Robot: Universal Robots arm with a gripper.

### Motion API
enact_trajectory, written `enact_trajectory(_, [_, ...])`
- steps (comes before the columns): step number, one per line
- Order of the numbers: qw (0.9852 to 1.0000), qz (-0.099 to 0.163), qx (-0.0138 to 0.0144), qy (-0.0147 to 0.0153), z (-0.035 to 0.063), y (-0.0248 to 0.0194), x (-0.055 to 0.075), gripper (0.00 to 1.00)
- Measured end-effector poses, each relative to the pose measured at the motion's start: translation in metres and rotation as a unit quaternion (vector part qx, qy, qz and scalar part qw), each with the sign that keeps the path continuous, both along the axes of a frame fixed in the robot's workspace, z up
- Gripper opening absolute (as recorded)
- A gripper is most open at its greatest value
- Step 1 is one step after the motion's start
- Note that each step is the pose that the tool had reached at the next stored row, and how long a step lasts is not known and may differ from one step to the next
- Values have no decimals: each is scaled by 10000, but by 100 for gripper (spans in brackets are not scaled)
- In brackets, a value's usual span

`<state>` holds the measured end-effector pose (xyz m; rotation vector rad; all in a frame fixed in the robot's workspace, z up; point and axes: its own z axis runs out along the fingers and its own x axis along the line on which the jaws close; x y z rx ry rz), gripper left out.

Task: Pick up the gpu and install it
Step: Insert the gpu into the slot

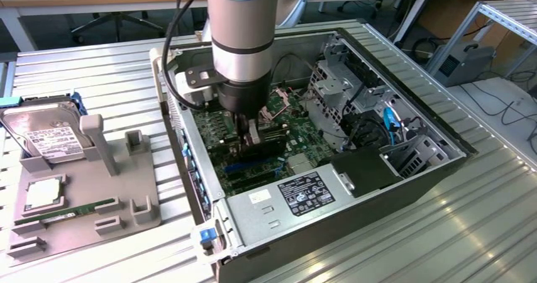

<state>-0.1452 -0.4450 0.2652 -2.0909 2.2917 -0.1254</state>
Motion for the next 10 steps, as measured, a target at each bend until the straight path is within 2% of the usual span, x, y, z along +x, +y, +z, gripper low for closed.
enact_trajectory(7, [10000, 1, 5, 2, 23, -1, 7, 27])
enact_trajectory(10, [10000, 0, 7, 10, 24, -5, 57, 27])
